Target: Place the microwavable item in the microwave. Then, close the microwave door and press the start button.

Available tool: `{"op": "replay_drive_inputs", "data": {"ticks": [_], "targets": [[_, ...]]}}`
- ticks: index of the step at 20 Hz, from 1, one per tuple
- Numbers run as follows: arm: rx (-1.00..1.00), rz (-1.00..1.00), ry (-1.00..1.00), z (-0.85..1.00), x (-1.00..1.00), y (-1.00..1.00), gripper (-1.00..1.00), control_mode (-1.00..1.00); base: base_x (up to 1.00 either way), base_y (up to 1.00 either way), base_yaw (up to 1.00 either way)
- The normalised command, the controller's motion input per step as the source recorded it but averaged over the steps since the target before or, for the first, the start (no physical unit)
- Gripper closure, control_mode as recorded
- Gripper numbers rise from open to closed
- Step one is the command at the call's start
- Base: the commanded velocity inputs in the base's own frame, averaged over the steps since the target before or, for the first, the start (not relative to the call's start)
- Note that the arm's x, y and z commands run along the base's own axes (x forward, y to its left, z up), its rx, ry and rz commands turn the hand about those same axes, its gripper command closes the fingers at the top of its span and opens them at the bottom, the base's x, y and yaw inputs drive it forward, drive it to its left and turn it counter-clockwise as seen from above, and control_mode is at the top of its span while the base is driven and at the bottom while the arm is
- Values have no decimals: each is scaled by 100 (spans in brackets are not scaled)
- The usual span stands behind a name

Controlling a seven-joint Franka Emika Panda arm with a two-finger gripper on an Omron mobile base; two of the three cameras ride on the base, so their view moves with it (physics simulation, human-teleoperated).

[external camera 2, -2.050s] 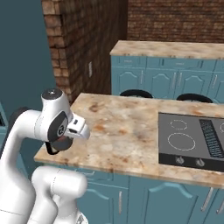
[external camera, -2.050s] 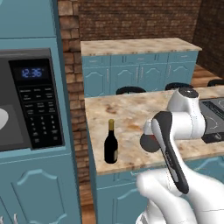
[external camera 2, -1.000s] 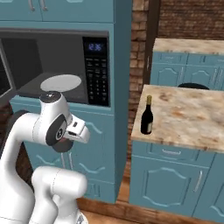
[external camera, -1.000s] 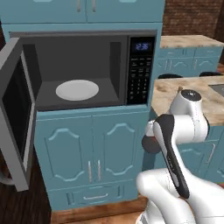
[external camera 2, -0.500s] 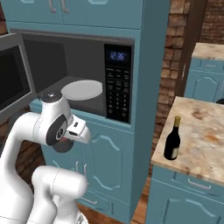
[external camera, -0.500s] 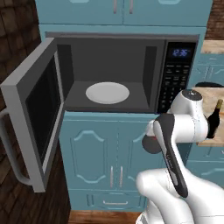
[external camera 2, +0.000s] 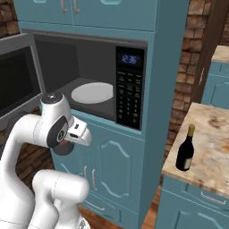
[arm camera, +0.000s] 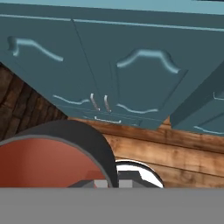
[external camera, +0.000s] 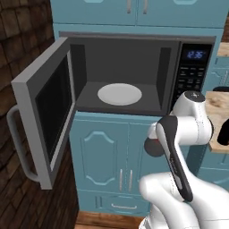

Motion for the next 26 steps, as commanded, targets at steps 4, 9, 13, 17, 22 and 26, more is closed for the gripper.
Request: {"op": "replay_drive_inputs", "data": {"ticks": [4, 9, 13, 17, 22, 26], "targets": [[0, 0, 0, 0, 0, 0, 100, 100, 6, 5, 1], [0, 0, 0, 0, 0, 0, 100, 100, 0, 0, 0], [0, -25, -6, 14, 17, 54, 100, -100, 0, 0, 0], [0, -48, -15, 49, 13, 82, 100, -100, 0, 0, 0], [9, -30, -6, 58, 39, 13, 100, -100, 0, 0, 0], [2, -22, 0, 50, 60, 0, 100, -100, 0, 0, 0]]}}
